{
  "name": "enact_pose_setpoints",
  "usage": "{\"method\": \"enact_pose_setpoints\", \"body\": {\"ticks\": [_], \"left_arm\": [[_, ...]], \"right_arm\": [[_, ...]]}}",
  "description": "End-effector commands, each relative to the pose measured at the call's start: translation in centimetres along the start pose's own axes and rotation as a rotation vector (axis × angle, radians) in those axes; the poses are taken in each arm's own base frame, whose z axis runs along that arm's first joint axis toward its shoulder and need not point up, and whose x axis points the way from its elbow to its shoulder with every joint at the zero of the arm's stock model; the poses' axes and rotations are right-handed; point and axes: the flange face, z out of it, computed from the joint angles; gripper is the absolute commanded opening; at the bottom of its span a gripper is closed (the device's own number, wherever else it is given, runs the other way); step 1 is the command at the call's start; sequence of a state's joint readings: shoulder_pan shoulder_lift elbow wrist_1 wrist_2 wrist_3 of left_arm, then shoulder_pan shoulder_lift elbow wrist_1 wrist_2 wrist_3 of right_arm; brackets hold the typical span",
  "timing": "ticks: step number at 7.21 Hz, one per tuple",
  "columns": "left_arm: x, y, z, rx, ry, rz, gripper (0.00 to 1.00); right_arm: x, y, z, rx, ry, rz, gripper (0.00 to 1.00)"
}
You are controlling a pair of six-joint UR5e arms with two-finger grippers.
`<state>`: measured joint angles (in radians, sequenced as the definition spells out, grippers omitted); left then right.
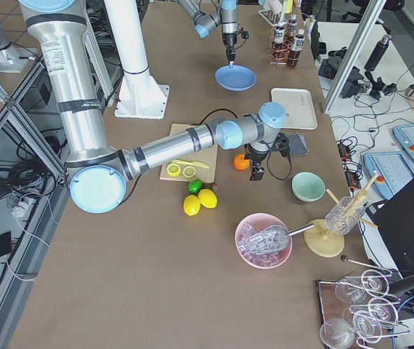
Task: Pick orange to plate
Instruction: 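Push the blue plate toward center with left gripper while right arm approaches orange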
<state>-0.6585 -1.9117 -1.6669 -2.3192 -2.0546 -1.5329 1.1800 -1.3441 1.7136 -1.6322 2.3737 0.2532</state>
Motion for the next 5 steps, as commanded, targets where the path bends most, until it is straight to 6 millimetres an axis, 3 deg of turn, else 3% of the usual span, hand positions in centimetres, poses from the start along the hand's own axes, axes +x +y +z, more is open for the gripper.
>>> {"method": "enact_pose_setpoints", "body": {"ticks": [1, 2, 3, 5], "left_arm": [[5.1, 3.6, 3.4, -0.004, -0.002, 0.02, 0.0], [6.2, 4.9, 4.9, 0.005, -0.017, 0.029, 0.0], [6.6, 5.2, 6.5, 0.011, -0.029, 0.032, 0.0], [6.6, 5.2, 6.9, 0.023, -0.034, 0.032, 0.0]], "right_arm": [[-5.5, -1.5, 3.5, 0.004, -0.001, 0.021, 1.0], [-5.0, -2.0, 6.0, 0.044, 0.002, 0.003, 1.0], [-6.1, -2.8, 8.7, 0.05, -0.017, 0.006, 1.0], [-9.3, -4.1, 10.1, 0.054, -0.013, 0.035, 1.0]]}}
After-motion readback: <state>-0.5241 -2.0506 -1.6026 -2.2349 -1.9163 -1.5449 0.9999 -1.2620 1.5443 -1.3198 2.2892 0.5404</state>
